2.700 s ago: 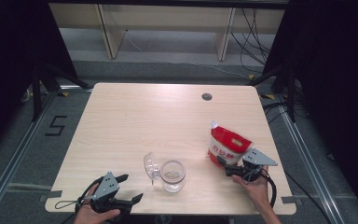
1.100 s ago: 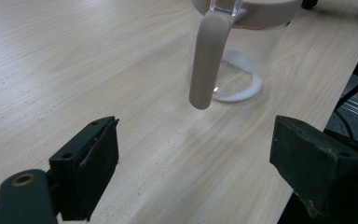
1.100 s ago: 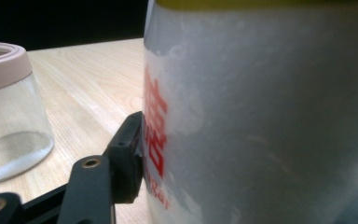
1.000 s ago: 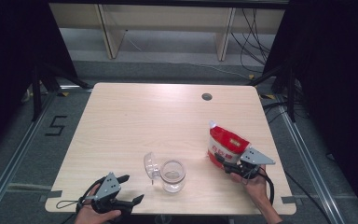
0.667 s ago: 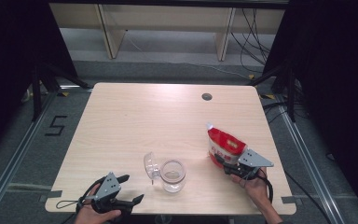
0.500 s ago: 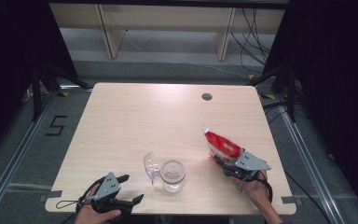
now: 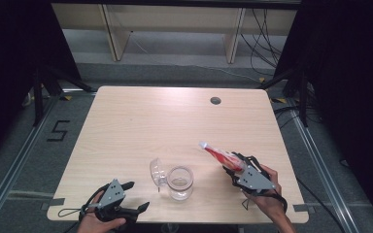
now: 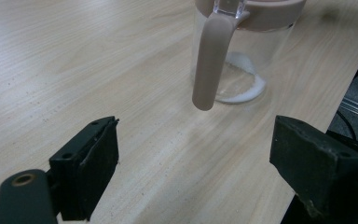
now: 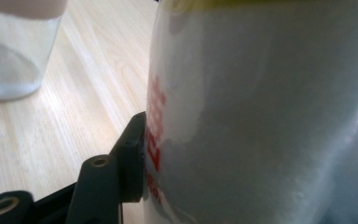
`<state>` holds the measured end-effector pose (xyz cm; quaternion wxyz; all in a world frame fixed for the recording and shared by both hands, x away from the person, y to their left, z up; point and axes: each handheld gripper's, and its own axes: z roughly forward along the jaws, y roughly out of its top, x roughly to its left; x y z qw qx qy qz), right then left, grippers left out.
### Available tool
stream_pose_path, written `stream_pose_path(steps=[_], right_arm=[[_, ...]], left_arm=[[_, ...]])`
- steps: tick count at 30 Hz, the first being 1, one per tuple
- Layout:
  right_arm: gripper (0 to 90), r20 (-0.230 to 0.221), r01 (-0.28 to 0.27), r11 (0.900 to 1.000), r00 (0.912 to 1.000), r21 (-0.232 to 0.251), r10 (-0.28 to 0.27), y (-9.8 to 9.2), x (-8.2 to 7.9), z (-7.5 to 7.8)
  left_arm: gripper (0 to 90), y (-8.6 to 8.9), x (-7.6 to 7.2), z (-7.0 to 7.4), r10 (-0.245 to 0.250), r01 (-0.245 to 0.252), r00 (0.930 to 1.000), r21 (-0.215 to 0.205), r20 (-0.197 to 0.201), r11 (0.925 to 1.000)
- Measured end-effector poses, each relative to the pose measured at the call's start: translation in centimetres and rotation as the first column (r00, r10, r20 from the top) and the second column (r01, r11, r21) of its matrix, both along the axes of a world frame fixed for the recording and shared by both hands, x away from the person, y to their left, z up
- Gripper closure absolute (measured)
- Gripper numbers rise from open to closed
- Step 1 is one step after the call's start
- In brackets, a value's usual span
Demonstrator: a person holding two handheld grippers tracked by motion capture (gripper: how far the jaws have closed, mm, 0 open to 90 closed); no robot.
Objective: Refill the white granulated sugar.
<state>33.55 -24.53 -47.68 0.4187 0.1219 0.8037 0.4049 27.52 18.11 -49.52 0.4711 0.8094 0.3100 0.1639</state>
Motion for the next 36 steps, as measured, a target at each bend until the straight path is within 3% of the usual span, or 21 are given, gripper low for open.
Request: stream_pose_path(steps=[2, 3, 6, 8, 9, 10, 13, 15, 17, 20, 21, 23, 24, 25, 26, 28, 29, 30, 34, 35, 36], right_arm=[[46.8, 0.025, -0.002, 0.999, 0.9997, -0.049, 0.003, 0.2, -0.4, 0.2], [46.9, 0.060, -0.005, 0.994, 0.9981, -0.113, 0.012, 0.6, -0.8, 0.4], [46.9, 0.085, -0.010, 0.987, 0.9961, -0.158, 0.023, 1.0, -1.1, 0.5], [47.0, 0.121, -0.015, 0.978, 0.9918, -0.208, 0.041, 1.3, -1.4, 0.7], [47.0, 0.134, -0.008, 0.973, 0.9902, -0.230, 0.039, 1.6, -1.8, 0.8], [47.1, 0.170, -0.009, 0.956, 0.9835, -0.294, 0.062, 1.9, -2.1, 1.1], [47.2, 0.195, 0.002, 0.947, 0.9787, -0.321, 0.064, 2.1, -2.6, 1.4], [47.2, 0.204, 0.005, 0.940, 0.9765, -0.342, 0.069, 2.2, -2.7, 1.4], [47.3, 0.231, 0.013, 0.921, 0.9694, -0.389, 0.084, 2.5, -3.0, 1.6], [47.4, 0.241, 0.031, 0.902, 0.9670, -0.430, 0.082, 2.7, -3.5, 1.6], [47.4, 0.241, 0.031, 0.902, 0.9670, -0.430, 0.082, 2.7, -3.5, 1.6], [47.5, 0.270, 0.049, 0.872, 0.9579, -0.486, 0.096, 2.9, -3.7, 1.5], [47.5, 0.274, 0.042, 0.871, 0.9559, -0.490, 0.107, 3.1, -3.8, 1.4], [47.5, 0.314, 0.061, 0.839, 0.9399, -0.541, 0.134, 3.2, -3.8, 1.6], [47.5, 0.314, 0.061, 0.839, 0.9399, -0.541, 0.134, 3.2, -3.8, 1.6], [47.7, 0.324, 0.062, 0.816, 0.9327, -0.575, 0.158, 3.6, -4.0, 1.6], [47.7, 0.326, 0.061, 0.810, 0.9306, -0.584, 0.165, 3.7, -4.0, 1.6], [47.7, 0.319, 0.056, 0.815, 0.9340, -0.577, 0.161, 3.8, -4.0, 1.6], [47.8, 0.330, 0.058, 0.811, 0.9283, -0.583, 0.171, 3.9, -4.2, 1.7], [47.8, 0.358, 0.080, 0.760, 0.9102, -0.645, 0.208, 4.3, -4.3, 1.8], [47.9, 0.358, 0.086, 0.755, 0.9109, -0.651, 0.205, 4.3, -4.3, 1.6]], left_arm=[[15.2, -0.1, 0.0, -0.1, 0.005, -0.005, 0.9999, -0.007, -0.010, 1.0000], [15.2, 0.0, 0.1, -0.1, -0.009, 0.009, 0.9999, 0.000, 0.009, 1.0000], [15.2, 0.1, 0.1, -0.1, -0.002, 0.002, 1.0000, -0.002, 0.008, 1.0000], [15.2, 0.1, 0.0, -0.1, 0.014, -0.014, 0.9999, -0.013, -0.008, 0.9998], [15.2, 0.2, 0.2, -0.1, -0.003, 0.003, 0.9999, 0.004, 0.014, 1.0000], [15.2, 0.1, 0.2, -0.1, -0.002, 0.002, 0.9999, -0.002, 0.016, 1.0000], [15.2, -0.1, 0.0, -0.2, 0.015, -0.015, 0.9999, -0.029, -0.005, 0.9995], [15.2, 0.1, 0.0, -0.1, 0.010, -0.010, 0.9999, -0.005, -0.003, 0.9999], [15.2, 0.0, 0.1, -0.2, 0.012, -0.012, 0.9999, -0.012, -0.001, 0.9999], [15.2, 0.0, 0.0, -0.2, 0.012, -0.012, 0.9999, -0.006, -0.009, 0.9999], [15.2, 0.0, 0.0, -0.2, 0.012, -0.012, 0.9999, -0.006, -0.009, 0.9999], [15.2, 0.1, 0.1, -0.1, 0.008, -0.008, 1.0000, 0.006, 0.000, 1.0000], [15.2, 0.0, 0.0, -0.2, 0.013, -0.013, 0.9999, -0.003, -0.008, 0.9999], [15.2, 0.1, 0.1, -0.2, 0.013, -0.013, 0.9999, 0.006, -0.002, 0.9999], [15.2, 0.1, 0.1, -0.2, 0.013, -0.013, 0.9999, 0.006, -0.002, 0.9999], [15.2, 0.1, 0.1, -0.2, 0.012, -0.012, 0.9999, 0.007, -0.003, 0.9999], [15.2, 0.0, 0.0, -0.2, 0.011, -0.011, 0.9999, -0.002, -0.010, 0.9999], [15.2, 0.0, 0.0, -0.2, 0.011, -0.011, 0.9999, -0.002, -0.010, 0.9999], [15.2, 0.1, 0.1, -0.2, 0.000, 0.000, 0.9999, 0.016, 0.014, 0.9999], [15.2, 0.1, 0.1, -0.2, -0.004, 0.003, 0.9999, 0.015, 0.013, 0.9999], [15.2, 0.1, 0.1, -0.1, -0.005, 0.004, 0.9999, 0.016, 0.012, 0.9999]])
